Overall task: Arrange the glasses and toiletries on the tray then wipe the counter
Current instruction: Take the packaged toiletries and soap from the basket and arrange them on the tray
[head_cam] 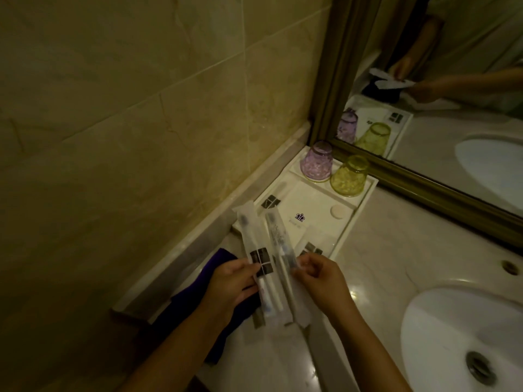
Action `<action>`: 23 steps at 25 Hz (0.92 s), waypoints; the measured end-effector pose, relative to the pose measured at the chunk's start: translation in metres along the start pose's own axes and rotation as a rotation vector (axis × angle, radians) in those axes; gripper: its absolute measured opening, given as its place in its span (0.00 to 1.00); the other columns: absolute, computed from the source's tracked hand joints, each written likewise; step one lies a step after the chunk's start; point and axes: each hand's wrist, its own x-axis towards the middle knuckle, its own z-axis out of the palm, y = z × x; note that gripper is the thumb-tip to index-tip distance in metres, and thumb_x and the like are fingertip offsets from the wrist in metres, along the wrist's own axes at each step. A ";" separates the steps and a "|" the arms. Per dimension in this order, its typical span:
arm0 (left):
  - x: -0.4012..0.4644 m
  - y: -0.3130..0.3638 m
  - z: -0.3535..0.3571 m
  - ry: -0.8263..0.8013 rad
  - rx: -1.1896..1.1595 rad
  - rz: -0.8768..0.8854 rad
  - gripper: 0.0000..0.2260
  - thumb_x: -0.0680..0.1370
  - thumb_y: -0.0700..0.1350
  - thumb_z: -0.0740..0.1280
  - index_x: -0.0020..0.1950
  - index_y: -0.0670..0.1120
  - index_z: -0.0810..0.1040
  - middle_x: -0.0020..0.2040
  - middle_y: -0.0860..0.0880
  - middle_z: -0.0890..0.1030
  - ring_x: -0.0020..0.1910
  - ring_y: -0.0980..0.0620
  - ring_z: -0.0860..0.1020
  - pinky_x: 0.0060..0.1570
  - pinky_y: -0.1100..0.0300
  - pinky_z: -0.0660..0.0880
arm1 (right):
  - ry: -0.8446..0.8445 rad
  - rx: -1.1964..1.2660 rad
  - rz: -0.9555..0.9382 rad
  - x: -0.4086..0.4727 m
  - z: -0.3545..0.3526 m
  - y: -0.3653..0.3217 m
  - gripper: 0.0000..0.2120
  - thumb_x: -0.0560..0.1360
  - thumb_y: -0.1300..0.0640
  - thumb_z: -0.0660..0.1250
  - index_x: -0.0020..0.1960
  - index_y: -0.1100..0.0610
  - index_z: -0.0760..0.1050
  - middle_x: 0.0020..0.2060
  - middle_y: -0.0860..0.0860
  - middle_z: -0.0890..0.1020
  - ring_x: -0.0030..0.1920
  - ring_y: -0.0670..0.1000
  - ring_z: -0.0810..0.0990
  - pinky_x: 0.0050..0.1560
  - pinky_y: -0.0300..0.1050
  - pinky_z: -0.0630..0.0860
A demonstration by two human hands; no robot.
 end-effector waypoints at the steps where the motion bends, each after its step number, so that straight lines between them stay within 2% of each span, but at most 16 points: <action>1: 0.001 0.001 -0.001 0.001 0.016 -0.018 0.04 0.76 0.35 0.64 0.45 0.39 0.80 0.40 0.43 0.84 0.37 0.50 0.83 0.32 0.62 0.80 | 0.039 0.014 -0.019 0.001 -0.006 -0.001 0.08 0.72 0.63 0.68 0.37 0.53 0.77 0.34 0.56 0.82 0.36 0.53 0.80 0.38 0.44 0.77; 3: 0.002 0.005 -0.004 -0.039 0.061 -0.062 0.04 0.76 0.36 0.65 0.48 0.39 0.79 0.43 0.42 0.84 0.40 0.49 0.83 0.36 0.59 0.80 | 0.113 -0.016 -0.173 0.001 -0.022 -0.004 0.06 0.72 0.65 0.67 0.40 0.56 0.78 0.38 0.54 0.83 0.41 0.53 0.81 0.44 0.47 0.79; 5: 0.004 0.010 -0.008 -0.115 0.088 -0.099 0.07 0.75 0.37 0.65 0.52 0.37 0.78 0.46 0.39 0.83 0.45 0.45 0.83 0.43 0.55 0.80 | 0.171 -0.196 -0.474 0.001 -0.037 -0.009 0.06 0.71 0.66 0.68 0.41 0.56 0.79 0.41 0.48 0.84 0.44 0.48 0.81 0.47 0.44 0.77; 6: 0.005 0.013 -0.009 -0.167 0.101 -0.117 0.08 0.75 0.38 0.65 0.52 0.37 0.78 0.46 0.39 0.84 0.45 0.44 0.83 0.43 0.55 0.80 | 0.186 -0.298 -0.632 0.001 -0.042 -0.012 0.04 0.71 0.64 0.67 0.41 0.57 0.79 0.43 0.47 0.84 0.45 0.48 0.82 0.48 0.45 0.76; 8: 0.005 0.017 -0.009 -0.265 0.118 -0.151 0.09 0.76 0.40 0.65 0.52 0.37 0.79 0.43 0.41 0.85 0.43 0.46 0.84 0.40 0.57 0.80 | 0.196 -0.455 -0.863 0.001 -0.048 -0.015 0.06 0.71 0.61 0.65 0.40 0.58 0.80 0.44 0.48 0.85 0.48 0.47 0.83 0.51 0.46 0.75; 10: 0.005 0.020 -0.007 -0.346 0.136 -0.181 0.12 0.74 0.43 0.67 0.54 0.39 0.79 0.46 0.41 0.85 0.46 0.46 0.84 0.43 0.56 0.80 | 0.217 -0.544 -0.996 0.002 -0.048 -0.015 0.08 0.73 0.61 0.64 0.42 0.59 0.81 0.44 0.51 0.86 0.47 0.48 0.84 0.50 0.45 0.77; 13: -0.001 0.017 -0.001 -0.443 0.229 -0.183 0.17 0.69 0.50 0.70 0.52 0.42 0.82 0.49 0.41 0.85 0.50 0.45 0.83 0.48 0.55 0.79 | 0.287 -0.561 -1.119 0.001 -0.039 -0.014 0.10 0.77 0.60 0.62 0.44 0.60 0.82 0.45 0.53 0.86 0.46 0.50 0.84 0.48 0.45 0.79; 16: -0.004 0.014 0.002 -0.439 0.251 -0.193 0.20 0.68 0.52 0.69 0.54 0.41 0.81 0.53 0.40 0.83 0.54 0.44 0.81 0.55 0.51 0.77 | 0.305 -0.589 -1.239 0.002 -0.029 -0.011 0.13 0.78 0.59 0.62 0.41 0.62 0.82 0.46 0.56 0.86 0.51 0.51 0.83 0.50 0.47 0.80; 19: -0.006 0.015 -0.001 -0.456 0.224 -0.189 0.11 0.74 0.46 0.67 0.53 0.42 0.81 0.51 0.41 0.84 0.53 0.46 0.82 0.54 0.52 0.77 | 0.253 -0.671 -1.295 0.001 -0.025 -0.002 0.08 0.75 0.61 0.67 0.42 0.63 0.82 0.49 0.57 0.85 0.56 0.53 0.81 0.52 0.50 0.80; 21: -0.008 0.015 -0.002 -0.443 0.291 -0.134 0.06 0.74 0.41 0.67 0.48 0.43 0.82 0.47 0.44 0.85 0.50 0.48 0.83 0.49 0.56 0.78 | 0.251 -0.726 -1.278 0.002 -0.025 0.003 0.06 0.74 0.61 0.69 0.46 0.63 0.82 0.53 0.58 0.83 0.60 0.55 0.78 0.55 0.52 0.79; 22: -0.008 0.014 -0.002 -0.414 0.294 -0.113 0.06 0.74 0.39 0.68 0.48 0.42 0.82 0.47 0.44 0.85 0.50 0.48 0.83 0.49 0.55 0.78 | 0.283 -0.718 -1.203 0.003 -0.023 0.005 0.07 0.74 0.61 0.67 0.50 0.63 0.80 0.56 0.59 0.81 0.62 0.57 0.76 0.59 0.53 0.76; 23: -0.008 0.013 -0.001 -0.378 0.278 -0.099 0.06 0.73 0.38 0.68 0.49 0.41 0.82 0.48 0.43 0.85 0.50 0.47 0.82 0.50 0.55 0.79 | 0.346 -0.640 -1.049 0.002 -0.019 0.008 0.10 0.75 0.62 0.65 0.54 0.63 0.77 0.59 0.61 0.79 0.64 0.59 0.74 0.63 0.53 0.73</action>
